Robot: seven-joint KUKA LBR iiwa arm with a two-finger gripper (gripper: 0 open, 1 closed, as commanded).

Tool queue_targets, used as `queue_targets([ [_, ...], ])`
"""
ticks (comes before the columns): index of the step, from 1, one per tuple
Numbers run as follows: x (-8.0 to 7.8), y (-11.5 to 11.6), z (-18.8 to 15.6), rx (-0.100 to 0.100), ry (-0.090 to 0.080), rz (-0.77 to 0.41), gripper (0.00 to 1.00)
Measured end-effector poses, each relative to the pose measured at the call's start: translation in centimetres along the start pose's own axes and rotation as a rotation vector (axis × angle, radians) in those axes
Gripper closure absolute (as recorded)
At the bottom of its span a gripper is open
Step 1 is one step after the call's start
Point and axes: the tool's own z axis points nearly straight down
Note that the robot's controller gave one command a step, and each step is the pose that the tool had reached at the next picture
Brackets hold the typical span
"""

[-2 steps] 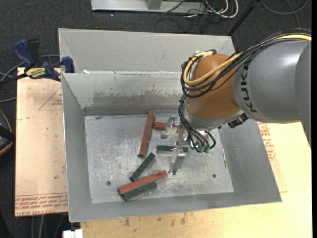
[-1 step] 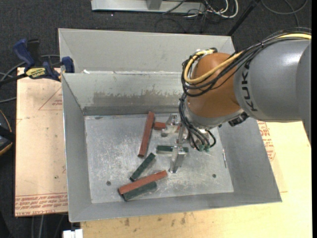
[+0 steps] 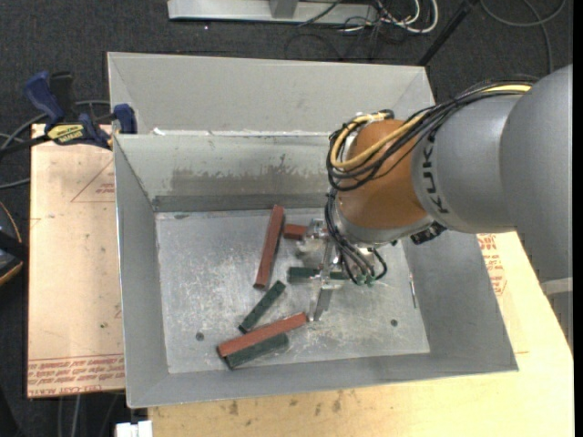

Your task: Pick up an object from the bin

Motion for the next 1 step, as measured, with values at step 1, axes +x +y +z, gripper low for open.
queue_targets([
  [1,-0.72,-0.06,1.22,-0.004,-0.012,0.003,0.00],
])
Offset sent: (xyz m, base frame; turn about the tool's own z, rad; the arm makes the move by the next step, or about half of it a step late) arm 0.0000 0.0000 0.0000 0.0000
